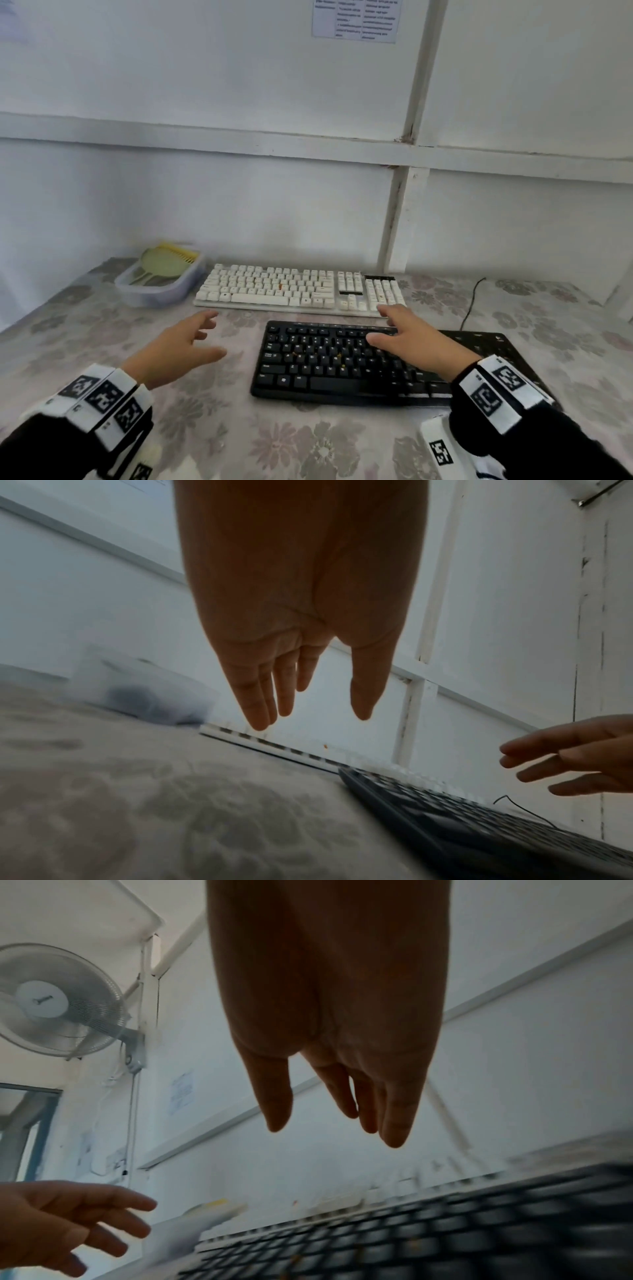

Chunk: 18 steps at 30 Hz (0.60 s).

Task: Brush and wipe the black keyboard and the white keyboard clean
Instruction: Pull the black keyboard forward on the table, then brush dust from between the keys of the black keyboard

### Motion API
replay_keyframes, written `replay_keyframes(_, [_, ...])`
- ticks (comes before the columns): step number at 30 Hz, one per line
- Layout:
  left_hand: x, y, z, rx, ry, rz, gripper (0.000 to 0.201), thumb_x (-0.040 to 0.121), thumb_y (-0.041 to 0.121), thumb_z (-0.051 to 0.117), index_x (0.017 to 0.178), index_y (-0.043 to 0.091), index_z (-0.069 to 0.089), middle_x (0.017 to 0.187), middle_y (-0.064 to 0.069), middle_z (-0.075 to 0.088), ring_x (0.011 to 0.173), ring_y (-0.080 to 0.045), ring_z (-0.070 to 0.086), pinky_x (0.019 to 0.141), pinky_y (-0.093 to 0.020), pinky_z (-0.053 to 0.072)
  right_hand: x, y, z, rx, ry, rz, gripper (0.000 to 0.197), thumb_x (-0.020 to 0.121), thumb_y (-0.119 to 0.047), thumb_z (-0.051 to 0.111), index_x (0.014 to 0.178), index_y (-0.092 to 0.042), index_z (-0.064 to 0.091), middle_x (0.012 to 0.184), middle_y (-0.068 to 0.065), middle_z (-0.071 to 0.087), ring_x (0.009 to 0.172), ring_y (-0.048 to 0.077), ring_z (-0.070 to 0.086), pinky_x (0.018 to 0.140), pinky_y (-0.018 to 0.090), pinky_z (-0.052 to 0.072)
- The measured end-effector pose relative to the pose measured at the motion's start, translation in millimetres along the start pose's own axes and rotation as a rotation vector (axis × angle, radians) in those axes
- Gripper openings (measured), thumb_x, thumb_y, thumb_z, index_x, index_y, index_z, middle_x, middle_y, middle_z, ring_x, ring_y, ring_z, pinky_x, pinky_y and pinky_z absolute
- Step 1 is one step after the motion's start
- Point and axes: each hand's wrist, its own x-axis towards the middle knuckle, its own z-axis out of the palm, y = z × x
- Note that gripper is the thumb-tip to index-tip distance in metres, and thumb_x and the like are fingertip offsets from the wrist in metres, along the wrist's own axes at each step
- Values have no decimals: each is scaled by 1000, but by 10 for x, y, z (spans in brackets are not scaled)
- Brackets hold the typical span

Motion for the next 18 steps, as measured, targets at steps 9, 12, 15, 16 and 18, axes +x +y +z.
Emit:
replay_keyframes(9, [366,-764,-1040,15,119,50,65,84,21,68,140,20,35,135,-4,49,118,-17,47,99,-35,42,844,-1538,923,43,-49,-149,67,94,-35,52,149,-13,20,154,4,20,141,18,22,114,31,23])
replay_keyframes(12, [514,-1000,-1326,-10,192,54,60,87,20,64,140,19,37,138,-3,47,120,-16,45,100,-32,38,1131,-1949,1205,16,-66,-163,67,95,-34,50,149,-11,18,154,7,21,140,19,23,112,28,23])
replay_keyframes(15, [689,-1172,-1548,-20,193,15,62,88,24,63,142,18,34,143,-4,42,129,-20,41,103,-34,34,1372,-2280,1443,63,-81,-153,61,95,-30,51,146,-11,23,150,8,27,137,21,29,106,26,27])
replay_keyframes(16, [756,-1222,-1604,-12,168,-4,65,88,26,63,144,18,31,145,-4,40,132,-21,39,104,-34,33,1448,-2365,1515,90,-91,-142,60,94,-29,52,145,-12,26,148,8,29,135,22,32,104,26,29])
replay_keyframes(18, [892,-1309,-1679,-5,108,-33,70,87,30,63,146,18,26,148,-5,36,135,-21,35,105,-34,32,1603,-2505,1660,141,-102,-125,59,92,-30,55,142,-13,30,143,7,35,129,23,38,102,26,33])
